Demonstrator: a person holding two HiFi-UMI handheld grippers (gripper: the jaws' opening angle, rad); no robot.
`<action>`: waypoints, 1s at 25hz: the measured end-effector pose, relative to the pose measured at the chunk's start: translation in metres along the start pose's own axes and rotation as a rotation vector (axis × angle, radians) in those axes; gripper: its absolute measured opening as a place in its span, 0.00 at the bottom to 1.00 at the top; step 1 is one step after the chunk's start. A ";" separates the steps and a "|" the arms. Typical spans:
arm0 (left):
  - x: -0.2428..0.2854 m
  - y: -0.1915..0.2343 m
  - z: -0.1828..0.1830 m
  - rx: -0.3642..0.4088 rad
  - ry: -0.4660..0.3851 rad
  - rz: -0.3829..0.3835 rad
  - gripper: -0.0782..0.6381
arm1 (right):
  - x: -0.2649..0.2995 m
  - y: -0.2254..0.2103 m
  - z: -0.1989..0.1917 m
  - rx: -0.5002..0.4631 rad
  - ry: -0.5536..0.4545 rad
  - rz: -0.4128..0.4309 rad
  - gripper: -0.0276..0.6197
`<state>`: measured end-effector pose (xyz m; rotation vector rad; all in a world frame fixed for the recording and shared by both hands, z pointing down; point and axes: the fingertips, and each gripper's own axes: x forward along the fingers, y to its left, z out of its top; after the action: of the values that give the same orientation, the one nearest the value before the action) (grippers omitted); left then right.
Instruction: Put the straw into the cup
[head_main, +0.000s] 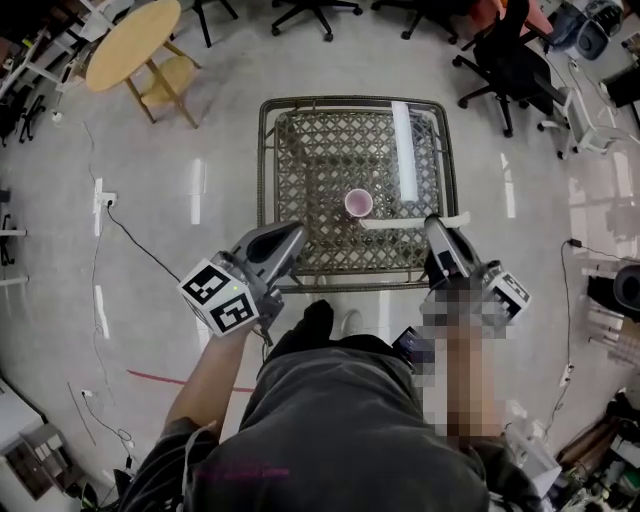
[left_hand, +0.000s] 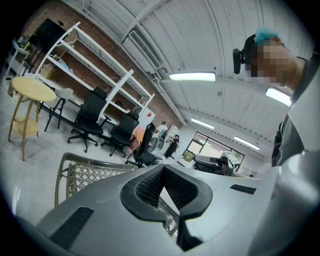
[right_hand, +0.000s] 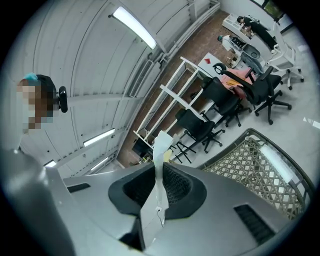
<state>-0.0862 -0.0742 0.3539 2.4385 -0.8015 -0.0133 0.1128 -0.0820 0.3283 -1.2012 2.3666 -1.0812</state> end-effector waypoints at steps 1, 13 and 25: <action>0.000 0.004 0.003 0.000 0.001 -0.003 0.12 | 0.004 0.000 0.000 0.000 -0.001 -0.004 0.11; 0.007 0.043 0.029 0.020 0.016 -0.039 0.12 | 0.052 -0.002 0.002 -0.003 -0.014 -0.036 0.11; 0.013 0.070 0.029 0.023 0.044 -0.059 0.12 | 0.070 -0.019 -0.005 0.007 -0.025 -0.092 0.11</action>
<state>-0.1190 -0.1424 0.3676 2.4742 -0.7141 0.0275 0.0773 -0.1413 0.3514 -1.3247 2.3073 -1.0953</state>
